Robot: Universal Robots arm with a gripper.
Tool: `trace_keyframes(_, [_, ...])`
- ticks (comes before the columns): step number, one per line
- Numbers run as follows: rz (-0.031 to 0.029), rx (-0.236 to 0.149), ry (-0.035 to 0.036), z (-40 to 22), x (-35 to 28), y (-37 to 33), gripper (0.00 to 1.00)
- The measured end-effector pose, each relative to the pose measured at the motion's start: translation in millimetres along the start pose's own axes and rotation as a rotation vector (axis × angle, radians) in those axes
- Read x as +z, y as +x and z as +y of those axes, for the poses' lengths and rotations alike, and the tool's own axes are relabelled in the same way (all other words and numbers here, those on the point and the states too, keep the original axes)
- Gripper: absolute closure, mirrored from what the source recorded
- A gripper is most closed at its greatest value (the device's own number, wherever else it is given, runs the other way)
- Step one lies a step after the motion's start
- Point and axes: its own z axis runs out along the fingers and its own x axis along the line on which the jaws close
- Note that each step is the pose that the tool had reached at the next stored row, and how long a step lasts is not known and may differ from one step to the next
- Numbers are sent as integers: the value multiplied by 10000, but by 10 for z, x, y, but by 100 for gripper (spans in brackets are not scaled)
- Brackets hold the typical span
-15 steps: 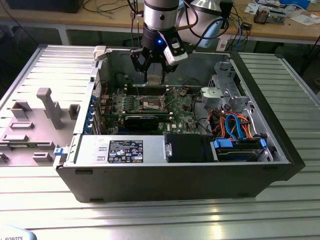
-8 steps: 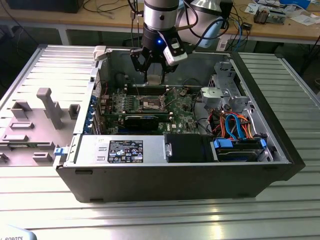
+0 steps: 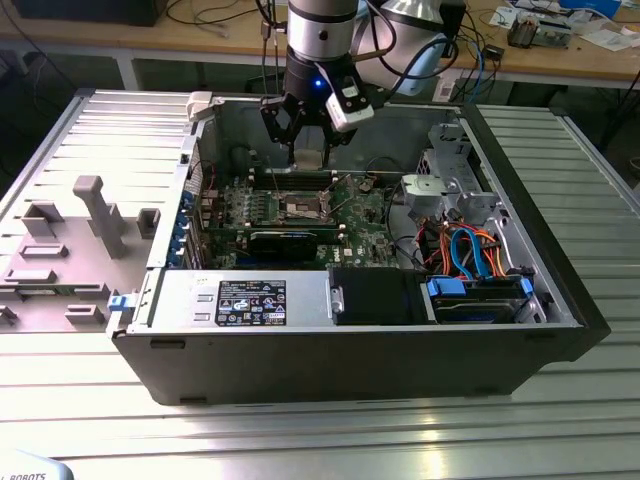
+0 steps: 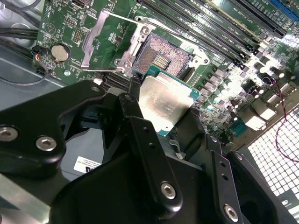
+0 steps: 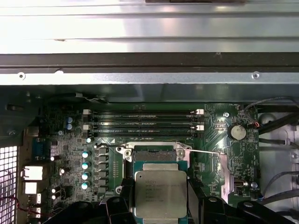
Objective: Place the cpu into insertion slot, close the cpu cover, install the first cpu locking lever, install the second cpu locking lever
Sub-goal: 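Place the cpu into insertion slot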
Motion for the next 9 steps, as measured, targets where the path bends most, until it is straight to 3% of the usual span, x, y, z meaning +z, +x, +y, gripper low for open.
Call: trace_keyframes(9, [-14,202,-4,0,0,0,45])
